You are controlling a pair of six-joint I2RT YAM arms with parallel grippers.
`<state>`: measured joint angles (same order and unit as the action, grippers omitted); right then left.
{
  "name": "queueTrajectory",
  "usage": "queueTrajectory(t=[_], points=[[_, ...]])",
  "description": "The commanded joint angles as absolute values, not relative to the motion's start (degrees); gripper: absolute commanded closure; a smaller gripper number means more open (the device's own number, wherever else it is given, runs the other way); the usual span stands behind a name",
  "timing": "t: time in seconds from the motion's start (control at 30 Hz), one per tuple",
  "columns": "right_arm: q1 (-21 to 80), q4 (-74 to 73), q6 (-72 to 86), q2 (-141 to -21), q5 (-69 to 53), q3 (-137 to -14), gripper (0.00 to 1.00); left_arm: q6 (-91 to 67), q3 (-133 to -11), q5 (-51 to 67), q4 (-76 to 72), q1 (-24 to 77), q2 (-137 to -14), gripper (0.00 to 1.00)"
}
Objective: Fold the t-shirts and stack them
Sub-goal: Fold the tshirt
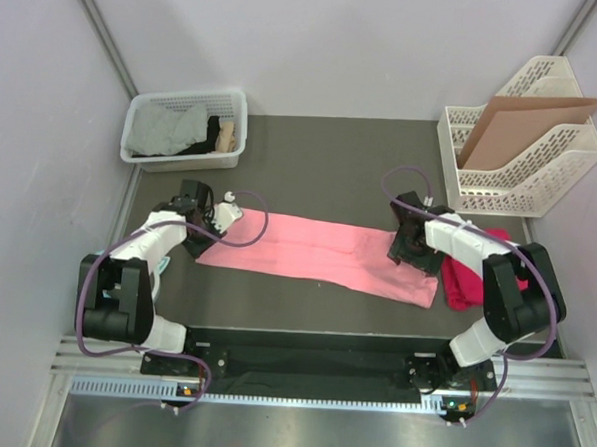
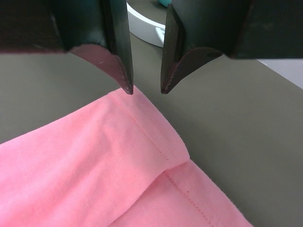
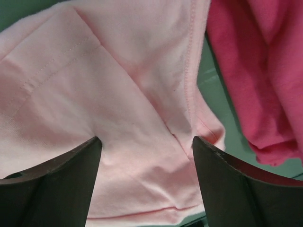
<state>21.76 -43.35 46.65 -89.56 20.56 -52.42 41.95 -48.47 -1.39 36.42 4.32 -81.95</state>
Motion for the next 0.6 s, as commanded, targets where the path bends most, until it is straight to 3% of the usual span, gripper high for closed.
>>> queueTrajectory(t=[0.0,0.23,0.57], points=[[20.83,-48.08,44.31,-86.23,22.95,-58.44,0.22,42.54,-47.02,-0.97,34.72,3.69,-79.81,0.65],[20.83,-49.39,39.99,-83.85,16.0,-70.04,0.21,38.51,-50.17,3.41,34.27,0.36,-78.13,0.64],[22.06,-41.58,39.9,-79.55,11.61,-60.39,0.19,34.37,-68.72,31.27,49.73,-15.89,-91.48,0.62]])
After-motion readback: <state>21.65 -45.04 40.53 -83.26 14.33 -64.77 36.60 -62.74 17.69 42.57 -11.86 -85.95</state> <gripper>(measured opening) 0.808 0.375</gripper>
